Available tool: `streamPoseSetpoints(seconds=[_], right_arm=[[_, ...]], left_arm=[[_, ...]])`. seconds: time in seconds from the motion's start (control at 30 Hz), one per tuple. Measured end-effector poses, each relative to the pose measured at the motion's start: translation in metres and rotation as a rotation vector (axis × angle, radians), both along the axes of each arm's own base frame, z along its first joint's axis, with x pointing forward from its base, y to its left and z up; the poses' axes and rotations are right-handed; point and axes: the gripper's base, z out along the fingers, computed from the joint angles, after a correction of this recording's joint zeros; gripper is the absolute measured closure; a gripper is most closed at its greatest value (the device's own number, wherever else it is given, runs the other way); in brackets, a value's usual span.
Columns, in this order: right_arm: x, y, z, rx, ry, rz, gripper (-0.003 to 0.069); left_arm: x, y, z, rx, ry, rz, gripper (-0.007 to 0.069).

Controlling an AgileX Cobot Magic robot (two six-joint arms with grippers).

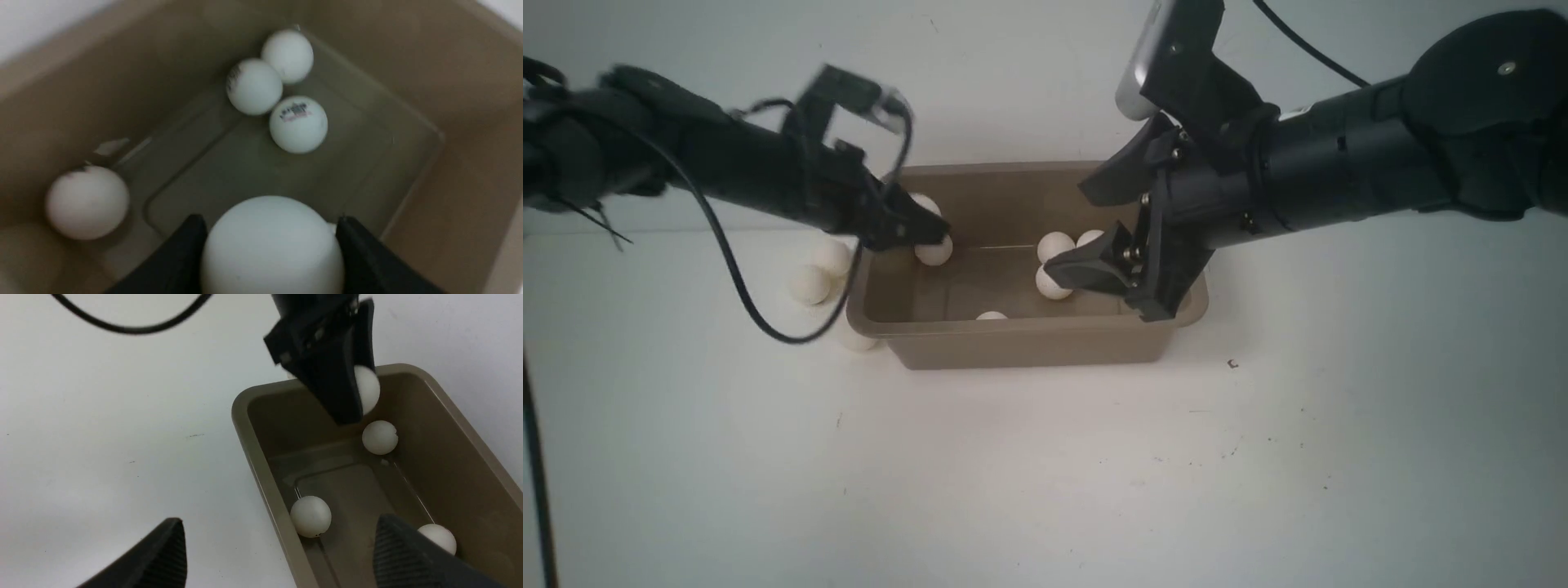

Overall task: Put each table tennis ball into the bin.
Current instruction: Use the left arm to put the table tennis ball into the box, then use the left arm to clamp the table tennis ball closest to it

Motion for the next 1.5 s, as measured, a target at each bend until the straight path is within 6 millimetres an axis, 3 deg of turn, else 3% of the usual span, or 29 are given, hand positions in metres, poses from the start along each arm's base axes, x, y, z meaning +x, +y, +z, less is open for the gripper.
streamPoseSetpoints(seconds=[0.1, 0.23, 0.33, 0.4, 0.43, 0.57, 0.7, 0.8, 1.13, 1.27, 1.5], right_arm=[[0.000, 0.000, 0.000, 0.000, 0.000, 0.000, 0.0102], [0.000, 0.000, 0.000, 0.000, 0.000, 0.000, 0.0102], [0.000, 0.000, 0.000, 0.000, 0.000, 0.000, 0.0102], [0.000, 0.000, 0.000, 0.000, 0.000, 0.000, 0.0102], [0.000, 0.000, 0.000, 0.000, 0.000, 0.000, 0.0102], [0.000, 0.000, 0.000, 0.000, 0.000, 0.000, 0.0102], [0.000, 0.000, 0.000, -0.001, -0.001, 0.001, 0.0102], [0.000, 0.000, 0.000, -0.001, -0.002, 0.001, 0.0102], [0.000, 0.000, 0.000, -0.008, -0.005, 0.003, 0.0102], [0.000, 0.000, 0.000, -0.008, -0.004, 0.004, 0.0102], [0.000, 0.000, -0.001, -0.012, -0.004, 0.008, 0.0102]], left_arm=[[0.002, -0.012, -0.024, 0.025, 0.011, -0.064, 0.0232], [0.004, -0.023, -0.024, 0.031, -0.008, -0.076, 0.0089], [0.008, -0.023, -0.007, 0.014, -0.026, -0.028, 0.0060], [0.008, -0.015, 0.021, 0.047, -0.063, 0.022, 0.0062], [0.008, -0.014, 0.024, 0.044, -0.065, 0.029, 0.0062], [-0.001, 0.011, 0.071, 0.200, -0.118, 0.098, 0.0097], [-0.013, 0.039, 0.088, 0.379, -0.102, 0.131, 0.0110], [-0.019, 0.052, 0.083, 0.453, -0.044, 0.093, 0.0112], [-0.026, 0.056, 0.059, 0.578, 0.013, -0.195, 0.0112], [-0.022, 0.065, 0.055, 0.598, 0.019, -0.152, 0.0112], [-0.012, 0.097, 0.042, 0.567, 0.031, 0.004, 0.0115]])
